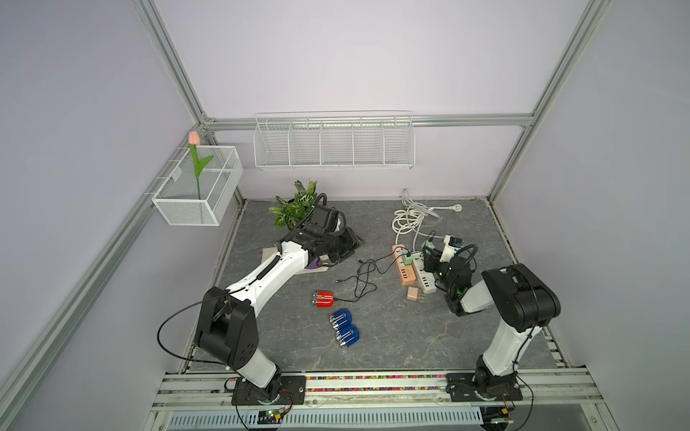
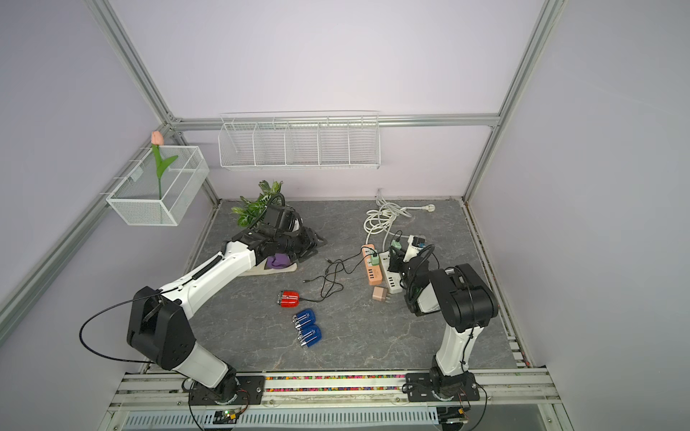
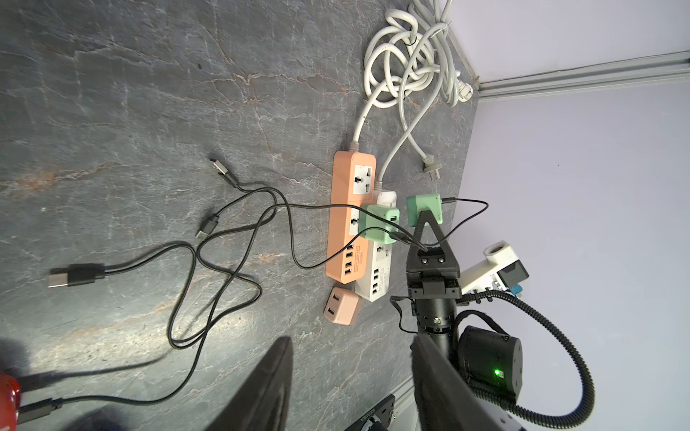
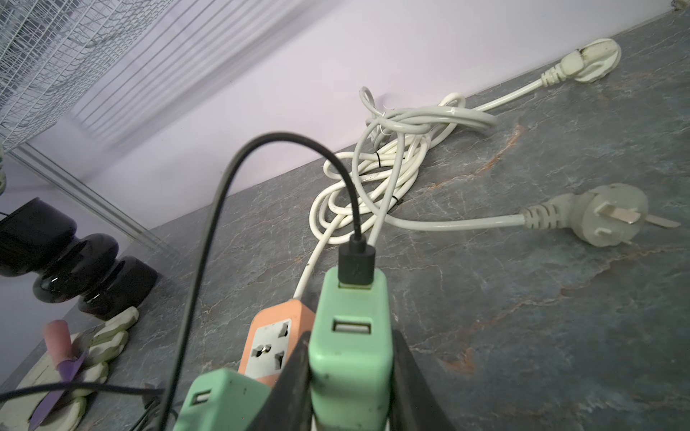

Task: Charge the electric shaver
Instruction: Insert the plug into the socket.

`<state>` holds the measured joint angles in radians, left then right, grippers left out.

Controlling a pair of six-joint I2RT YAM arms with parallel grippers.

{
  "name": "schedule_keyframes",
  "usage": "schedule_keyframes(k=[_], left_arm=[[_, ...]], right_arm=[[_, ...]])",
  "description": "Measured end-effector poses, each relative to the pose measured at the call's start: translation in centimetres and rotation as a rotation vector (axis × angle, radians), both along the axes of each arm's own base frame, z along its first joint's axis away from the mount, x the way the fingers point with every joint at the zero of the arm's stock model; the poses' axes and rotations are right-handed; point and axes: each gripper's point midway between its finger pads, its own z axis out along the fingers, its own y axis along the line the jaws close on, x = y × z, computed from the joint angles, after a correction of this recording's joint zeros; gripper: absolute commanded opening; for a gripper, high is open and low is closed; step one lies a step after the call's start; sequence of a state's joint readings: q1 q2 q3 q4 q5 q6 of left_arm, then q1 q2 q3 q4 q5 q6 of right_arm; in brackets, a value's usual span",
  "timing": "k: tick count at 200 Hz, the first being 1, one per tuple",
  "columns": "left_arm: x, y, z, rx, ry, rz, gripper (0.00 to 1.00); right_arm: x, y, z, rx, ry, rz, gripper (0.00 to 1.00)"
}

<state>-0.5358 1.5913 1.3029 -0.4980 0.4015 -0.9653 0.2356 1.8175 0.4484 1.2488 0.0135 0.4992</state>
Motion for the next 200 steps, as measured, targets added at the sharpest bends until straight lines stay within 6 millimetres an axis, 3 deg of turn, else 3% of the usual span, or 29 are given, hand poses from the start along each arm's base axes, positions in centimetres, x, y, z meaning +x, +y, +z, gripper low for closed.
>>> schedule_keyframes(k=[50, 130, 200], left_arm=[[0.0, -0.3, 0.3, -0.019, 0.002, -0.003, 0.52], [0.2, -0.2, 0.4, -0.025, -0.001, 0.004, 0.51], [0.4, 0.0, 0.5, -0.030, -0.001, 0.008, 0.51]], right_arm=[[-0.1, 0.0, -1.3, 0.015, 0.046, -0.006, 0.06], [0.0, 0.0, -1.4, 0.014, 0.057, 0.005, 0.07], [-1.9, 1.5, -1.6, -0.094, 0.017, 0.050, 0.07]])
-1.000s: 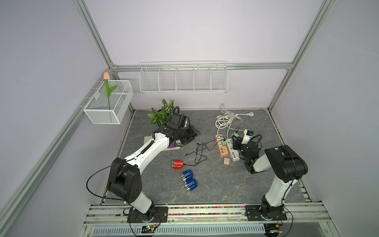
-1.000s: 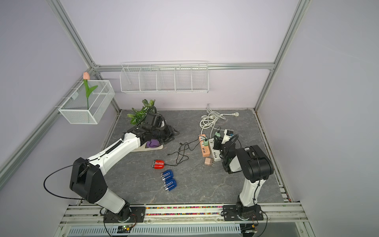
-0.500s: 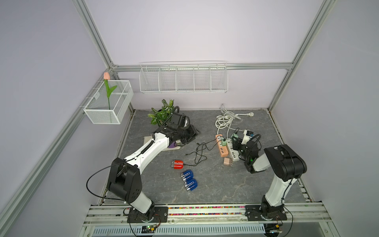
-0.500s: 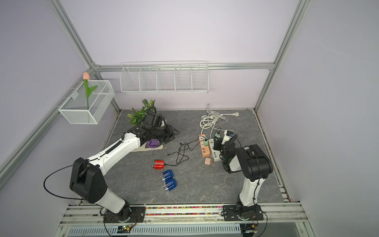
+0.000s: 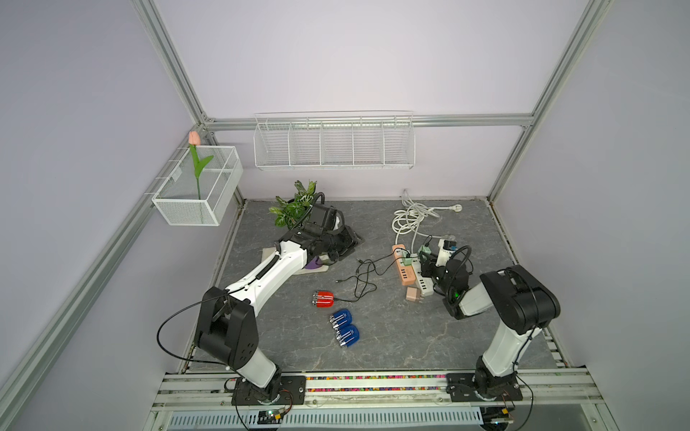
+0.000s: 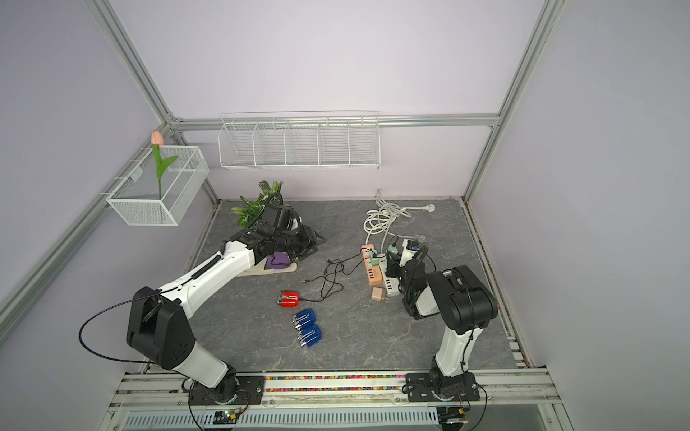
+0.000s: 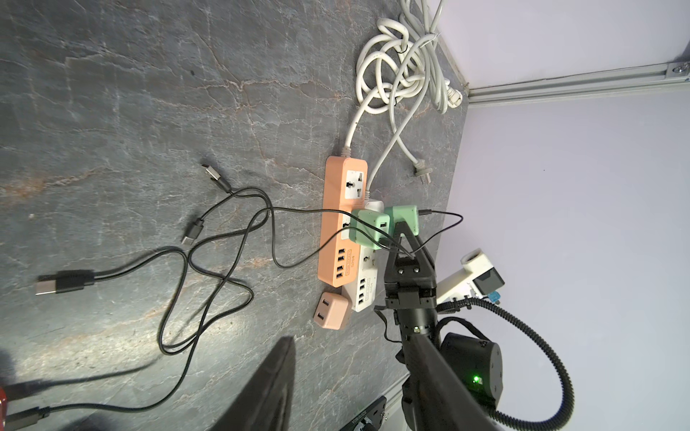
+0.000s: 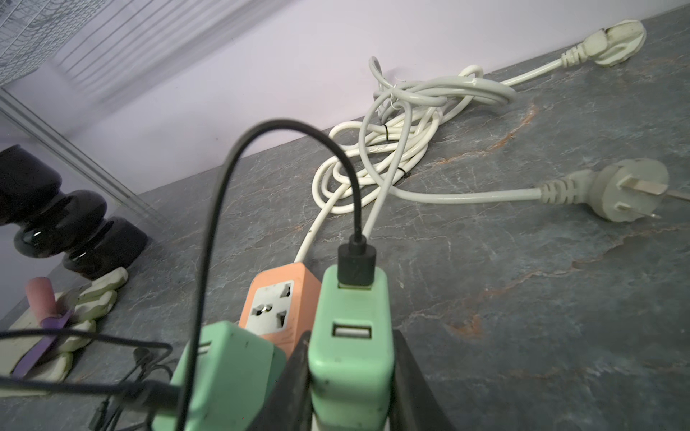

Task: Charge the electric shaver
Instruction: Insert the plug into the socket.

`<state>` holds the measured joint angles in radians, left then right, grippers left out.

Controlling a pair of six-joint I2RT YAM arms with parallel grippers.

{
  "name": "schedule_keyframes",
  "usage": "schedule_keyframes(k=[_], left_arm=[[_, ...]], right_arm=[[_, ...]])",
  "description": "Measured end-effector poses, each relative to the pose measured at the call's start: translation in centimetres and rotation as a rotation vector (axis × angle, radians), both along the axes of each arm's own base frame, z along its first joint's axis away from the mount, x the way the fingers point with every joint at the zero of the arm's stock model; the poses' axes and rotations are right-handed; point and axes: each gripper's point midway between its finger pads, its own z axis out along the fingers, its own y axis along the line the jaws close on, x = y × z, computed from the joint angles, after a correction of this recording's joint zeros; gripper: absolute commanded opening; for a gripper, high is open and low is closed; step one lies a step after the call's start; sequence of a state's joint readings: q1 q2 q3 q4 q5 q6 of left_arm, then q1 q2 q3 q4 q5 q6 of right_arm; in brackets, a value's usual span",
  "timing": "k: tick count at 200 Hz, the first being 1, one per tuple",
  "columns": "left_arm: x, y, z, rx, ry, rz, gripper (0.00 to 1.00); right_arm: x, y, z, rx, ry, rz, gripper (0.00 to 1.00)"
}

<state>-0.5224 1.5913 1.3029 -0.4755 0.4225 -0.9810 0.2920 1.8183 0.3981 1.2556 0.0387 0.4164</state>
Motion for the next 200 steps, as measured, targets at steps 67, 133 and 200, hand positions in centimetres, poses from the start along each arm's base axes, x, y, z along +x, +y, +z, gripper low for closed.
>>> schedule_keyframes(k=[67, 133, 200], left_arm=[[0.2, 0.3, 0.0, -0.003, 0.002, 0.006, 0.51], [0.1, 0.7, -0.6, -0.003, 0.023, 0.008, 0.50], [0.7, 1.7, -0.1, -0.015, 0.013, 0.031, 0.50]], right_arm=[[-1.5, 0.3, -0.4, -0.046, -0.083, -0.016, 0.07], [-1.9, 1.4, -0.7, -0.168, -0.048, -0.038, 0.07], [-0.9, 2.6, -0.6, -0.250, 0.033, -0.044, 0.07]])
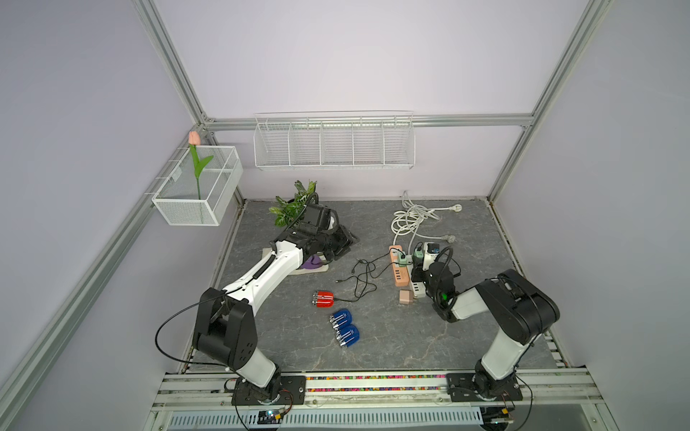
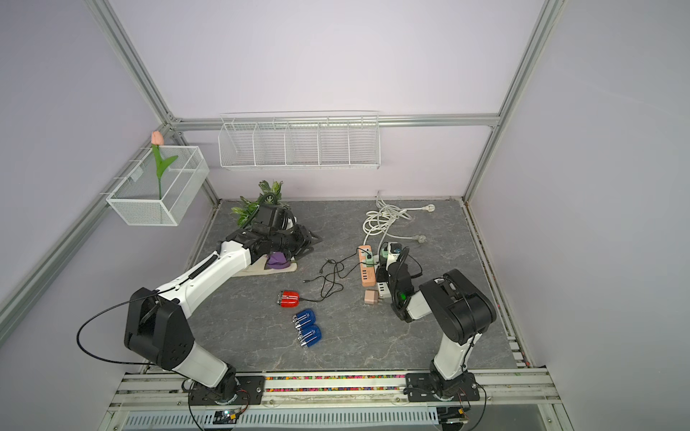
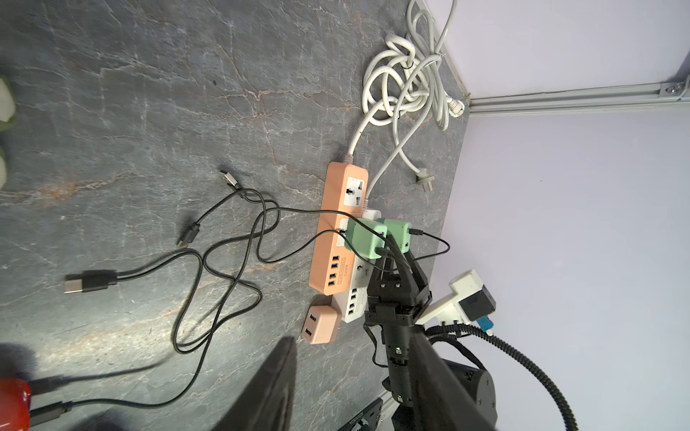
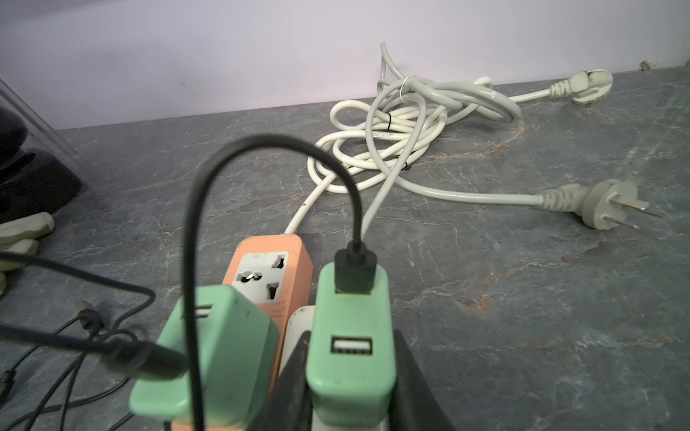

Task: Charge the electric shaver
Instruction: Insert the plug into the socket.

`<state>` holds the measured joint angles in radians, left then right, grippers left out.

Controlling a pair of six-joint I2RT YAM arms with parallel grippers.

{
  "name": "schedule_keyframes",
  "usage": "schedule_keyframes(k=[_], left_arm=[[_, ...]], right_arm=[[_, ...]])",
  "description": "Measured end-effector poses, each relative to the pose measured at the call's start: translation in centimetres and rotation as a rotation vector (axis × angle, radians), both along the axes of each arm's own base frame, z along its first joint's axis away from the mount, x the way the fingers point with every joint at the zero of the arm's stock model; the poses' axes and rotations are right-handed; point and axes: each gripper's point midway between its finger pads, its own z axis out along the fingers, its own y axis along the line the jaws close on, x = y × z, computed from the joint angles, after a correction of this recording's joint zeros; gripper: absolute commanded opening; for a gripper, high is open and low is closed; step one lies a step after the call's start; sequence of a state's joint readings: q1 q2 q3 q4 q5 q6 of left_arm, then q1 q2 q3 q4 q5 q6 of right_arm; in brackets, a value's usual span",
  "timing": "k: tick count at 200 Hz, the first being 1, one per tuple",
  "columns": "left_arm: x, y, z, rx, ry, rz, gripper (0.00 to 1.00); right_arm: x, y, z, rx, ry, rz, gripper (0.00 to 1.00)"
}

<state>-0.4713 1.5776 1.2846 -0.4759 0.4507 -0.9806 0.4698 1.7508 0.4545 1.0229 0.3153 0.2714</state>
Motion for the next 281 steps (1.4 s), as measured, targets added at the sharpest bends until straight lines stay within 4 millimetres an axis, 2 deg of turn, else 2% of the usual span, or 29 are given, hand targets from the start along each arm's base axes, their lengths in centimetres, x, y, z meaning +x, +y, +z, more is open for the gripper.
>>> schedule_keyframes(k=[48, 87, 128, 199, 240, 247, 261, 274, 281], left_arm=[[0.8, 1.6, 1.3, -0.023, -0.019, 0.036, 0.50], [1.4, 2.7, 1.4, -0.031, -0.017, 0.062, 0.50], [1.5, 2.9, 1.5, -0.045, -0.010, 0.063, 0.50], [1.9, 3.3, 1.4, -0.058, -0.002, 0.064, 0.50], [2.0, 3.5, 1.4, -0.061, 0.000, 0.068, 0.50], [2.0, 3.5, 1.4, -0.061, 0.000, 0.069, 0.50], [2.1, 3.6, 1.4, -0.061, 0.000, 0.070, 0.50], [2.1, 3.7, 1.4, -0.061, 0.000, 0.072, 0.50], [2.1, 3.6, 1.4, -0.062, 0.001, 0.070, 0.51]], right_arm=[[-0.2, 0.6, -0.4, -0.011, 0.028, -0.029, 0.07], [0.2, 1.0, -0.5, -0.011, 0.018, -0.041, 0.07], [0.8, 2.3, -0.5, -0.066, 0.062, -0.053, 0.07], [0.9, 2.8, -1.1, -0.161, 0.169, -0.075, 0.07], [0.8, 2.8, -1.1, -0.151, 0.182, -0.083, 0.07], [0.8, 2.7, -1.1, -0.151, 0.182, -0.083, 0.12], [0.6, 2.7, -1.1, -0.151, 0.185, -0.081, 0.34], [0.2, 2.4, -1.1, -0.152, 0.196, -0.081, 0.49], [-0.5, 2.1, -1.7, -0.168, 0.230, -0.081, 0.58]])
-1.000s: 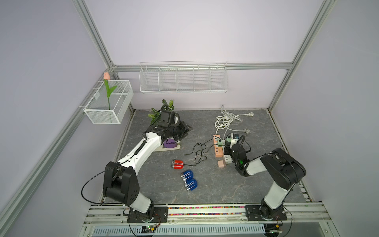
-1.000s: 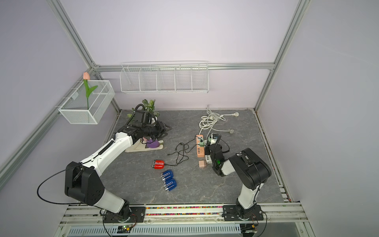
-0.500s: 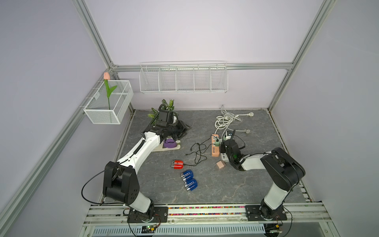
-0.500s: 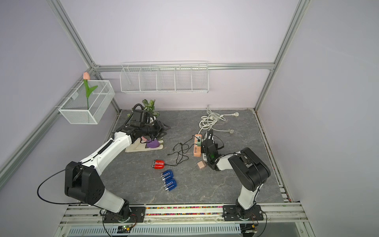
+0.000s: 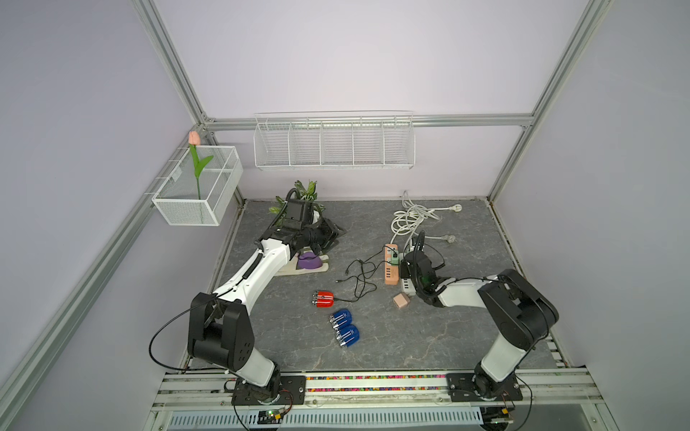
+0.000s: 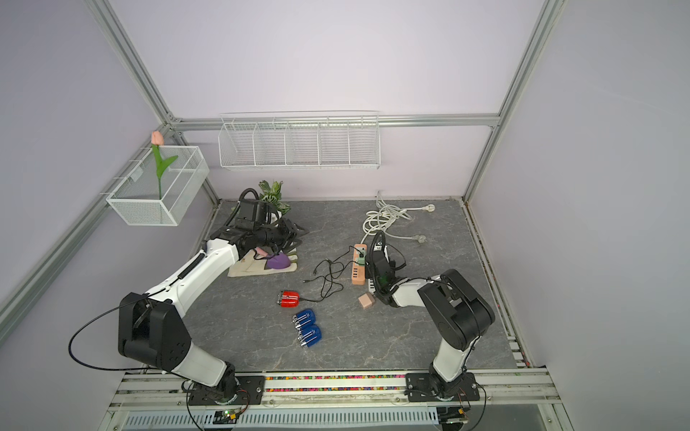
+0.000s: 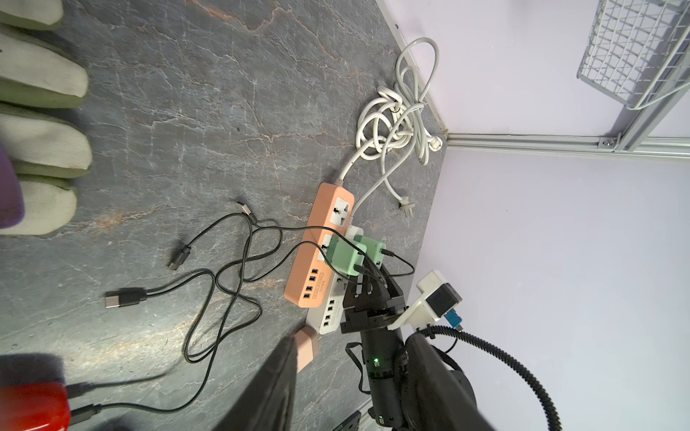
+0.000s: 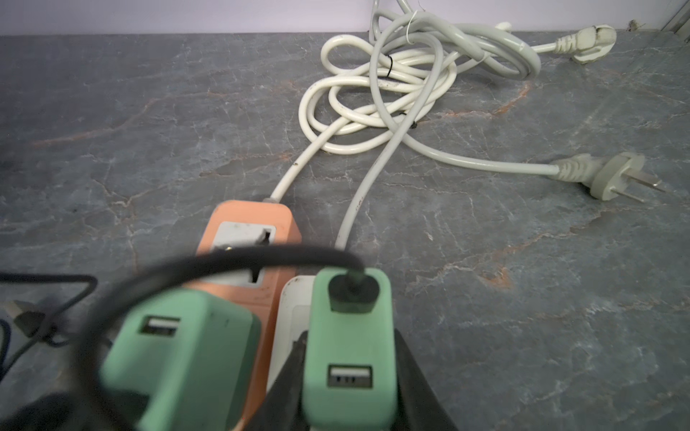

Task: Charge the electric shaver
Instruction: Insert the plug into the socket.

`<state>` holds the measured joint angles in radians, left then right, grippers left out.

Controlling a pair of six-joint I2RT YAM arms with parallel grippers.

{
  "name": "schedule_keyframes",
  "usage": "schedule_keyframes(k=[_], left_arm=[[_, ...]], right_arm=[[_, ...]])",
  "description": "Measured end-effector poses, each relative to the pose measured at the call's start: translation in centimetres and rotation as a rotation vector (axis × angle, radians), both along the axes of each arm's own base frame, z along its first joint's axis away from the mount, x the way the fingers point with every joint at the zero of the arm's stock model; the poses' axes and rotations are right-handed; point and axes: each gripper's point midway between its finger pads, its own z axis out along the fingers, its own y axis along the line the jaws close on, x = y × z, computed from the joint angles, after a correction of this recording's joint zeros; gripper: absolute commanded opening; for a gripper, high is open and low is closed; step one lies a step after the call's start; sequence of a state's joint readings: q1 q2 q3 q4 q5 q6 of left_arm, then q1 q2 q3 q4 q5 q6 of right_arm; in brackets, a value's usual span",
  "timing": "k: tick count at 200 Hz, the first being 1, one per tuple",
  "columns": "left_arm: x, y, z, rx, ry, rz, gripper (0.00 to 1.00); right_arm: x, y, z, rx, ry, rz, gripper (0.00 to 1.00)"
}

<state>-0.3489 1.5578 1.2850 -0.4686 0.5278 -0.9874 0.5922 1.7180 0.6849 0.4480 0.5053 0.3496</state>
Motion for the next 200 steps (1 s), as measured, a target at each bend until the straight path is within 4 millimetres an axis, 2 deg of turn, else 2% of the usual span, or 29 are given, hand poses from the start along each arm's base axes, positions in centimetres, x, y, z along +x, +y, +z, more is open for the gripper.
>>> schedule_keyframes(k=[13, 22, 37, 49, 78, 101, 124, 138, 151, 166, 200], left_arm=[[0.0, 0.0, 0.0, -0.001, 0.001, -0.001, 0.51], [0.0, 0.0, 0.0, -0.002, 0.001, -0.003, 0.52], [-0.1, -0.1, 0.0, -0.003, 0.001, -0.004, 0.52], [-0.1, -0.1, 0.0, -0.003, 0.001, -0.004, 0.52], [-0.1, -0.1, 0.0, -0.003, 0.001, -0.003, 0.53], [-0.1, -0.1, 0.0, -0.003, 0.001, -0.003, 0.53], [0.0, -0.2, 0.0, -0.015, 0.009, 0.002, 0.52], [-0.1, -0.3, -0.3, -0.028, 0.024, 0.004, 0.52], [-0.2, -0.4, -1.0, -0.038, 0.050, 0.007, 0.52], [-0.5, -0.5, -2.2, -0.055, 0.088, 0.014, 0.52], [-1.3, -0.6, -5.3, -0.087, 0.189, 0.042, 0.50]], right_arm=[[-0.9, -0.7, -0.1, -0.012, 0.023, -0.021, 0.72], [-1.6, -1.4, 0.0, -0.017, 0.045, -0.043, 0.77], [-2.8, -2.4, 0.5, -0.039, 0.080, -0.059, 0.79], [-3.4, -2.9, 1.7, -0.032, 0.083, -0.067, 0.79], [-4.9, -3.8, 5.5, 0.029, 0.060, -0.090, 0.78], [-6.2, -4.3, 8.6, 0.075, 0.055, -0.093, 0.67], [-7.1, -3.1, 12.1, 0.144, 0.066, -0.046, 0.63], [-7.8, -1.9, 13.4, 0.220, 0.080, -0.007, 0.61], [-8.7, -0.7, 13.5, 0.291, 0.122, 0.034, 0.60], [-9.4, 0.9, 12.6, 0.358, 0.194, 0.079, 0.57], [-10.1, 5.3, 8.2, 0.469, 0.404, 0.157, 0.54]])
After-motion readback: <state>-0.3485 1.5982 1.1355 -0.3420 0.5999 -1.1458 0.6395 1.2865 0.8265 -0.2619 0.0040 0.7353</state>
